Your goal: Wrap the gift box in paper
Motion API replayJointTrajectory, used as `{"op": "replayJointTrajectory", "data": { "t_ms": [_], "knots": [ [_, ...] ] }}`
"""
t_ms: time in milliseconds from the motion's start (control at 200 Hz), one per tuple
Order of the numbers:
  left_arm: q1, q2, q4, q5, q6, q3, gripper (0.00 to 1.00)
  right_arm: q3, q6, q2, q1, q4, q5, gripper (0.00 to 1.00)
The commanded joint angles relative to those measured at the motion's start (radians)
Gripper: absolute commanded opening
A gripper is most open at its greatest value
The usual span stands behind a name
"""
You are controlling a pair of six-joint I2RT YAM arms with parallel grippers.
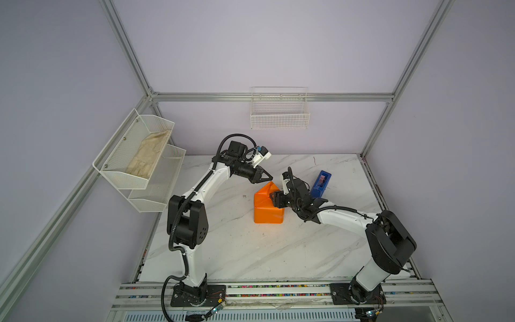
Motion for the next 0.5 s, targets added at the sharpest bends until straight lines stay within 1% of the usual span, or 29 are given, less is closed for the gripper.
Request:
{"op": "replayJointTrajectory", "data": {
  "t_ms": [0,70,95,150,230,355,495],
  "knots": [
    [-0.013,-0.035,0.01,0.02,-0.003,-0.057,0.04,-0.035,-0.021,0.059,0.017,-0.172,-0.052,0.63],
    [-0.013,-0.039,0.009,-0.041,-0.018,-0.052,0.12,-0.034,-0.021,0.059,0.017,-0.173,-0.053,0.63],
    [-0.013,-0.043,0.01,-0.054,-0.018,-0.048,0.15,-0.034,-0.021,0.06,0.017,-0.174,-0.052,0.63],
    [-0.013,-0.048,0.015,-0.092,-0.028,-0.034,0.24,-0.033,-0.024,0.06,0.017,-0.175,-0.052,0.63],
    [-0.013,-0.056,0.027,-0.137,-0.036,-0.011,0.33,-0.031,-0.023,0.061,0.017,-0.175,-0.053,0.63],
    [-0.01,-0.054,0.022,-0.193,-0.006,0.011,0.35,-0.03,-0.023,0.06,0.017,-0.176,-0.054,0.63],
    [0.011,-0.037,-0.046,-0.165,0.065,0.021,0.35,-0.031,-0.024,0.057,0.017,-0.181,-0.049,0.63]
  ]
}}
